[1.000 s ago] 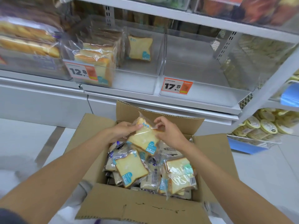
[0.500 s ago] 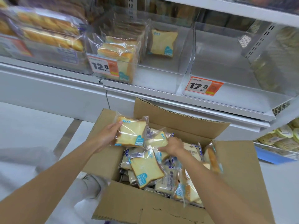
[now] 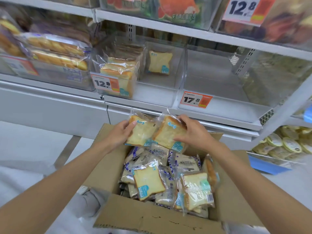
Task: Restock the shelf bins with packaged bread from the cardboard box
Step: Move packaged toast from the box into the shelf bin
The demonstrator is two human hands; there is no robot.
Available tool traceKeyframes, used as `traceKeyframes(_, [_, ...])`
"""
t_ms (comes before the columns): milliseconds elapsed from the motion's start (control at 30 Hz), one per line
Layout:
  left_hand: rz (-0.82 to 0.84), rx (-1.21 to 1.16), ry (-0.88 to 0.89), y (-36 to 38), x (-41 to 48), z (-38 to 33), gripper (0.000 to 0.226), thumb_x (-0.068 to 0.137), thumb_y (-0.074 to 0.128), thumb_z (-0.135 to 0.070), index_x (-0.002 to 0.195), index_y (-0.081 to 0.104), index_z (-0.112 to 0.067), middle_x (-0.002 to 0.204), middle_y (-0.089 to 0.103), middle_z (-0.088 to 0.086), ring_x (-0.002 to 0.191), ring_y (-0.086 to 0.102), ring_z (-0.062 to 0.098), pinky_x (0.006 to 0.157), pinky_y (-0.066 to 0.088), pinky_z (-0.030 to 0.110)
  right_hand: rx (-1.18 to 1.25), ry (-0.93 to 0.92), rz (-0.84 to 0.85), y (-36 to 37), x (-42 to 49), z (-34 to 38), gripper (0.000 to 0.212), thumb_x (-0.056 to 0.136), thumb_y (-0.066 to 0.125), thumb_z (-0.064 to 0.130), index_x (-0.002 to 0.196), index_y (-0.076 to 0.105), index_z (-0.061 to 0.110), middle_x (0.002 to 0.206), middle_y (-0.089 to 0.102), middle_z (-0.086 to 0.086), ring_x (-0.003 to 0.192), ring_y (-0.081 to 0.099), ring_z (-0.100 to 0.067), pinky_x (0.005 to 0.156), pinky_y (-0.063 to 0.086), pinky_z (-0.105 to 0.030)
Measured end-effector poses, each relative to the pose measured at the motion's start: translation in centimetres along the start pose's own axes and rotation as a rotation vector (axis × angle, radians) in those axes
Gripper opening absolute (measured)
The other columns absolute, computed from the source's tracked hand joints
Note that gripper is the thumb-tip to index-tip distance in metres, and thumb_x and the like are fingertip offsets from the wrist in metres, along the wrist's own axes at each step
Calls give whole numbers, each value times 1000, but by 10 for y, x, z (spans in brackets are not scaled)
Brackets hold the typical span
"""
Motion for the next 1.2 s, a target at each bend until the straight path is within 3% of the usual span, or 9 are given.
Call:
traceKeyframes(100, [138,-37,-24,15,-4,-27,45,96,37,-57,108,54,-16,87,55,1,73,51,11,63,42,18,55,-56,-3,-14,15,26,63,68,85,35,118,48,27,107,59,10,95,58,-16,78,50,-35])
traceKeyframes(200, [240,-33,-9,20,-4,-51,90,67,55,-83,132,49,-21,117,63,1,98,63,12,86,53,29,34,-132,-1,-24,28,45,84,68,86,33,138,42,28,131,52,5,118,50,-16,95,42,-30])
traceKeyframes(300, [308,1,6,12,-5,-71,66,70,77,-52,122,50,-21,115,63,-4,99,62,7,81,52,21,19,-148,34,-36,35,52,105,68,86,34,153,23,29,151,39,4,136,37,-16,112,33,-32])
traceKeyframes(467, [305,63,125,-9,2,-97,54,77,80,-10,119,48,-24,106,58,-16,95,59,0,68,47,10,-52,-146,104,-56,44,69,119,64,87,38,155,10,30,148,44,1,133,42,-20,110,37,-38])
traceKeyframes(667, [328,157,258,-37,9,-135,71,74,82,-8,130,43,-29,117,53,-23,100,54,-12,86,47,9,-121,-212,-19,-88,53,94,75,59,87,41,121,49,20,116,43,1,108,45,-17,91,45,-32])
traceKeyframes(833, [131,523,452,-83,53,-145,125,62,91,-32,156,8,-29,159,19,-12,143,22,7,116,23,29,-87,-200,-282,-133,69,97,63,60,81,42,114,53,23,104,64,8,94,62,-18,83,50,-41])
traceKeyframes(967, [-119,618,412,-121,115,-140,89,87,71,-14,156,15,-16,161,22,3,147,24,20,118,23,32,48,-157,-309,-141,91,94,60,56,79,49,106,56,25,98,66,12,91,63,-12,81,53,-42])
traceKeyframes(1133, [-112,801,444,-122,186,-139,29,90,63,-24,118,60,-26,120,60,7,121,54,31,97,44,40,54,-211,-314,-147,133,102,62,56,80,47,109,56,24,101,65,9,94,63,-14,82,53,-43])
traceKeyframes(1200, [-108,906,428,-121,202,-133,29,94,55,-34,121,59,-24,118,62,9,116,55,33,96,42,42,-80,-222,-284,-146,150,107,56,58,80,42,103,53,23,98,60,6,91,57,-17,79,50,-43])
Point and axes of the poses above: each hand's wrist, its own x-axis towards the middle knuckle, its own y-axis out of the palm, z = x × y, the point moved 4 cm from there along x, towards the middle knuckle
